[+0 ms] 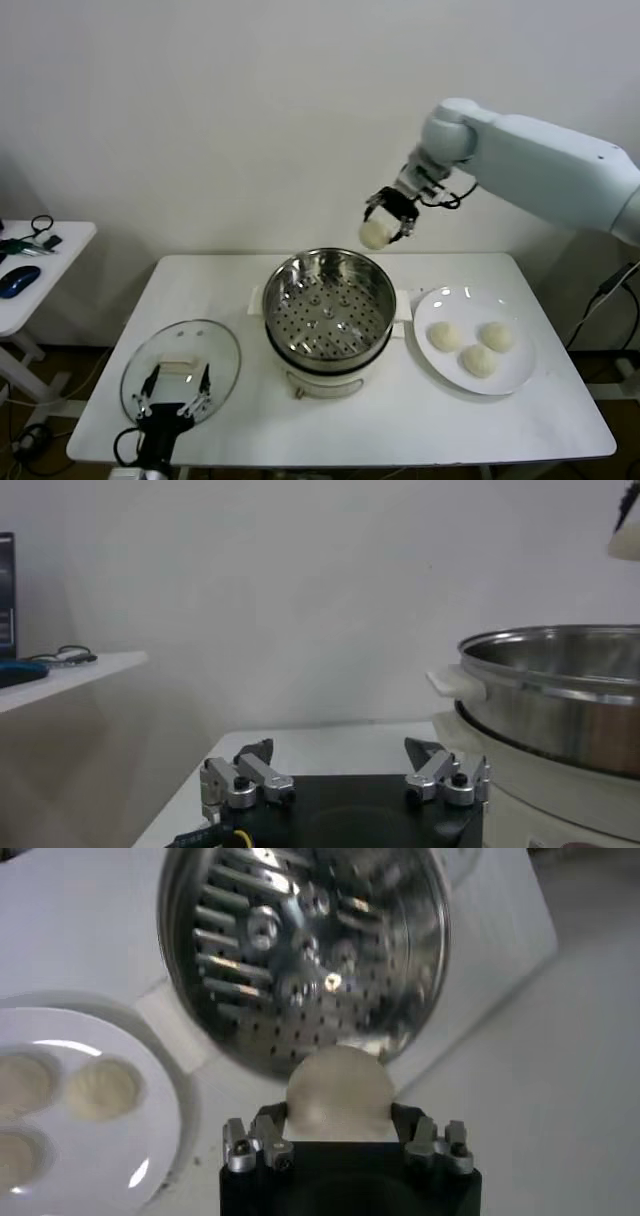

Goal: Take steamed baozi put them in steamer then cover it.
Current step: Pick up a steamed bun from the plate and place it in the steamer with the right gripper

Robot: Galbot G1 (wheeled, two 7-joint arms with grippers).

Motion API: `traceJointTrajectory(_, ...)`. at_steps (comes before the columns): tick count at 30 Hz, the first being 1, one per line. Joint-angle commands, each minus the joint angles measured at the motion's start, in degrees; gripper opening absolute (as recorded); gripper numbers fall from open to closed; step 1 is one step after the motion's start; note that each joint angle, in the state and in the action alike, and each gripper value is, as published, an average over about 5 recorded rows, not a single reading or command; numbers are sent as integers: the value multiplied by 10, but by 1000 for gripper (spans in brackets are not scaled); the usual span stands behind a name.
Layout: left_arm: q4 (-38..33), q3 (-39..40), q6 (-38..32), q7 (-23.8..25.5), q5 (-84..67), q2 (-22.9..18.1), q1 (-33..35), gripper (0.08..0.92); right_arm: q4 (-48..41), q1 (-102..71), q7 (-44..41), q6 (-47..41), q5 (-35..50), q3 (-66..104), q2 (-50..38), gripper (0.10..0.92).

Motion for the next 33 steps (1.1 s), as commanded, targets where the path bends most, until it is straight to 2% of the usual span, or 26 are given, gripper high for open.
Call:
traceJointTrajectory(1,-2,1,0,0,1,-1,2,823,88,2,19,52,-67,-34,52,696)
traceJointTrajectory(12,1,7,-6,-2,4,-2,11,823,-88,-114,56,94,-173,-5,97,696)
traceJointTrajectory(28,19,7,-10,-9,9,-2,4,823,-200,-173,88,126,-234,41,145,697)
traceJointTrajectory(33,21,7,-11,-10,8,-2,2,823,-208,-170,89,133,-233,36,153,767)
